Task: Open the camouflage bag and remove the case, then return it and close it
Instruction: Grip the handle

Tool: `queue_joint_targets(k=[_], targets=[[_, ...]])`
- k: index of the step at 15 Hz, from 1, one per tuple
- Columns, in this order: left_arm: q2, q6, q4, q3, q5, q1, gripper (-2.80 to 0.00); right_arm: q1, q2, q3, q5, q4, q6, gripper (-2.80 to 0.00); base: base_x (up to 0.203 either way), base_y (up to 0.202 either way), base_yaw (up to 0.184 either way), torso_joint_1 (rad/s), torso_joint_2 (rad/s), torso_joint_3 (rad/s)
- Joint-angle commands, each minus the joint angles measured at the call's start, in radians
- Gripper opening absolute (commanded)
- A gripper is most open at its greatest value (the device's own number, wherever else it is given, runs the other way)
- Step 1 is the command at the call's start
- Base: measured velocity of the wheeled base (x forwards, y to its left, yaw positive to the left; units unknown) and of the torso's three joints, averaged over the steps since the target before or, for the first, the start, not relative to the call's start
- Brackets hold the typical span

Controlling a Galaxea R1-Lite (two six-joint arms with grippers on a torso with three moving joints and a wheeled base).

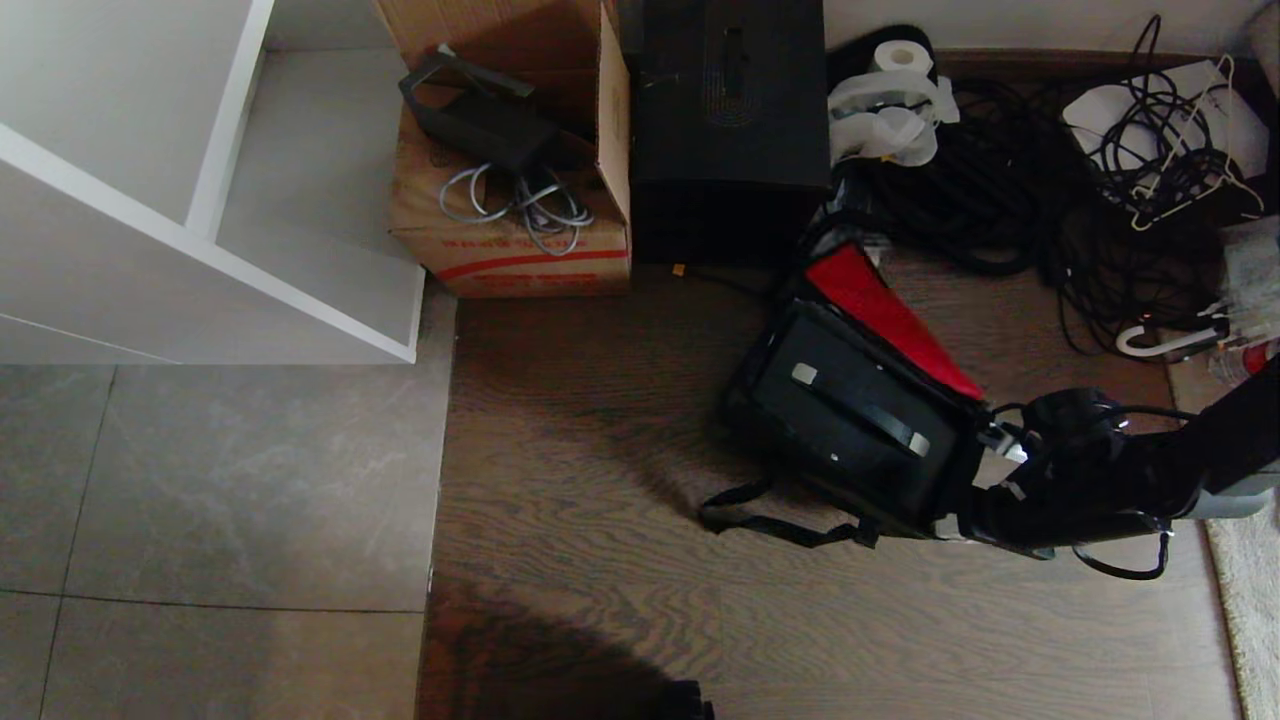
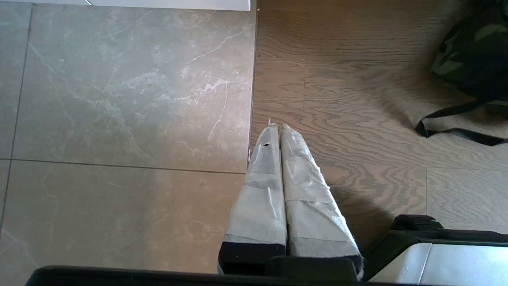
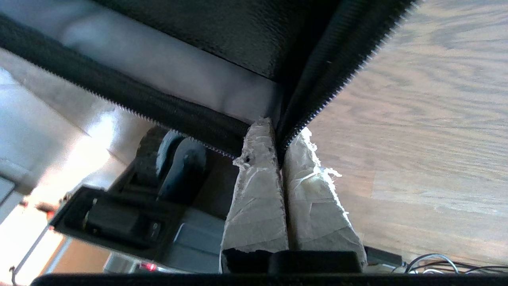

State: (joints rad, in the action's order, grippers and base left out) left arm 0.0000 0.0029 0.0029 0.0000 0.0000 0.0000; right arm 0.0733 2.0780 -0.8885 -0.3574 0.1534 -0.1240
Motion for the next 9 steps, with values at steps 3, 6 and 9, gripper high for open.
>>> queue_joint_targets(k=[3, 6, 9], targets=[[0.002, 0.0, 0.0, 0.0, 0.0, 0.0, -2.8, -0.006, -0.001, -0.003, -0.006, 0.051, 0.01, -2.8, 0.0, 0.0, 0.0, 0.0, 0.0, 0.0], [0.002, 0.0, 0.0, 0.0, 0.0, 0.0, -2.8, -0.022, -0.025, 0.028, -0.005, 0.04, 0.023, -2.8, 0.0, 0.0, 0.0, 0.0, 0.0, 0.0], [0.002, 0.0, 0.0, 0.0, 0.0, 0.0, -2.8, -0.059, -0.043, 0.04, -0.005, 0.04, 0.017, -2.8, 0.0, 0.0, 0.0, 0.0, 0.0, 0.0]])
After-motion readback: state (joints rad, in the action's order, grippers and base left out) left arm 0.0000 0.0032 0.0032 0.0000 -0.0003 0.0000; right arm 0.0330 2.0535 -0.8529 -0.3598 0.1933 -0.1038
